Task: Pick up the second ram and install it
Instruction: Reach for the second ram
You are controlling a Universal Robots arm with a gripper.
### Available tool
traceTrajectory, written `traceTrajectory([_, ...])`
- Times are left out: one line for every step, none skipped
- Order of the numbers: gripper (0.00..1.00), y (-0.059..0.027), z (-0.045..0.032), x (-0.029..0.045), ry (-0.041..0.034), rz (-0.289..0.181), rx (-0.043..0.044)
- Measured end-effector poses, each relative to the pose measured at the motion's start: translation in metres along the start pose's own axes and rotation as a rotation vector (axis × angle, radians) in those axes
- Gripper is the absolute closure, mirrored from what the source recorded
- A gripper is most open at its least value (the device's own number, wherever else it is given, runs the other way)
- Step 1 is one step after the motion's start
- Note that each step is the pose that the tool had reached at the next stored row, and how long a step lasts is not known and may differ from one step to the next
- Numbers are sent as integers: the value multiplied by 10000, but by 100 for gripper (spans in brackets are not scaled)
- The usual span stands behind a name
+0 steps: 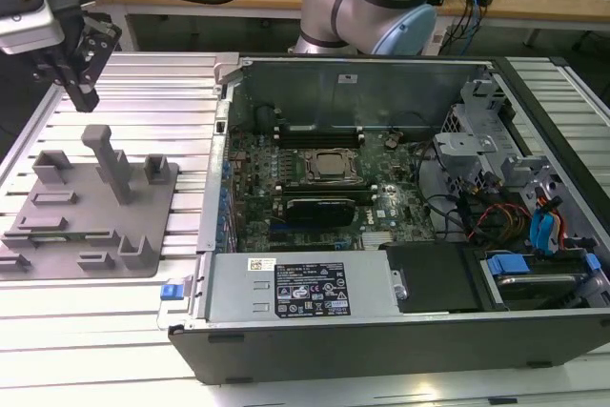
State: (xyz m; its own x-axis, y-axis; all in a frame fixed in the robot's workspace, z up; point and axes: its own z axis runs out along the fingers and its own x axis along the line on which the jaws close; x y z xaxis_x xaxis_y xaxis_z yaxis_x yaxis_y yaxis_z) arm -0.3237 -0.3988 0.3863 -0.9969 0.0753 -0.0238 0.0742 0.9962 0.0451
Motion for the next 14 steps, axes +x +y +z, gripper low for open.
traceTrajectory([92,-2,2,27,0,0,0])
traceTrajectory([92,-5,4,58,0,0,-1])
traceTrajectory([92,-7,7,91,0,0,0])
traceTrajectory([92,-10,9,124,-1,0,-1])
traceTrajectory([92,-11,11,145,-1,0,-1])
traceTrajectory([92,-13,12,159,-1,-1,-1])
traceTrajectory([92,-15,16,192,0,0,-1])
traceTrajectory([92,-17,23,212,0,-1,0])
traceTrajectory([92,-19,35,228,-1,-1,-1])
traceTrajectory([92,-22,50,259,0,-1,0])
traceTrajectory([92,-25,66,289,0,0,0])
traceTrajectory([92,-28,85,322,4,1,0])
traceTrajectory([92,-31,110,352,23,1,1])
traceTrajectory([92,-34,132,375,55,2,6])
